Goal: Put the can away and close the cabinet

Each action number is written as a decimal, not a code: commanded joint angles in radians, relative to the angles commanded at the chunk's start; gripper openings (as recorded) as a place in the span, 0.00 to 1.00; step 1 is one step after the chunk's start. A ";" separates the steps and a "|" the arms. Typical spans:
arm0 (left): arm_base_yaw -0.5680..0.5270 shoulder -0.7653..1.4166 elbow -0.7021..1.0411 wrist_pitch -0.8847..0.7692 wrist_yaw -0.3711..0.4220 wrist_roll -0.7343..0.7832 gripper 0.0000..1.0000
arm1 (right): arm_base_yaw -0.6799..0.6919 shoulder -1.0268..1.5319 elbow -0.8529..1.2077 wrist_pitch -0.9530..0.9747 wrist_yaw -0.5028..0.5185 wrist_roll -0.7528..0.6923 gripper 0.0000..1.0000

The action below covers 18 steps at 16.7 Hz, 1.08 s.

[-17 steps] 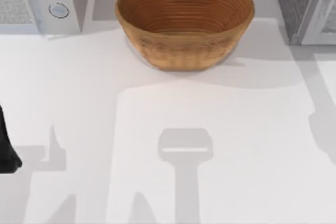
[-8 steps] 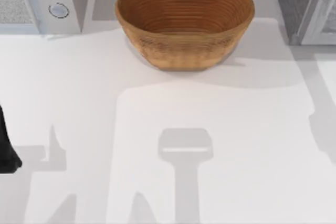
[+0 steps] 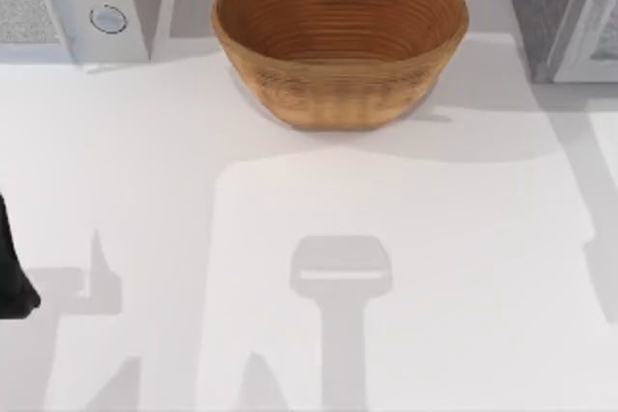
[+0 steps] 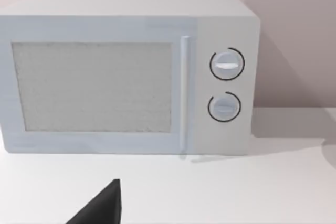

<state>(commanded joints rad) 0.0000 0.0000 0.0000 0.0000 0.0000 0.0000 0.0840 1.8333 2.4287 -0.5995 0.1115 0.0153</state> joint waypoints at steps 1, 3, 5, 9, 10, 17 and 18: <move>0.000 0.000 0.000 0.000 0.000 0.000 1.00 | -0.003 -0.061 -0.081 0.019 -0.003 -0.001 1.00; 0.000 0.000 0.000 0.000 0.000 0.000 1.00 | -0.011 -0.195 -0.258 0.062 -0.009 -0.002 1.00; 0.000 0.000 0.000 0.000 0.000 0.000 1.00 | -0.019 -0.343 -0.455 0.109 -0.017 -0.003 1.00; 0.000 0.000 0.000 0.000 0.000 0.000 1.00 | -0.035 -0.668 -0.886 0.214 -0.034 -0.006 1.00; 0.000 0.000 0.000 0.000 0.000 0.000 1.00 | -0.039 -0.752 -0.998 0.241 -0.039 -0.007 1.00; 0.000 0.000 0.000 0.000 0.000 0.000 1.00 | -0.065 -1.319 -1.751 0.427 -0.074 -0.011 1.00; 0.000 0.000 0.000 0.000 0.000 0.000 1.00 | -0.068 -1.392 -1.847 0.451 -0.079 -0.012 1.00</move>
<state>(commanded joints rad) 0.0000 0.0000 0.0000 0.0000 0.0000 0.0000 0.0160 0.4417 0.5818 -0.1485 0.0326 0.0033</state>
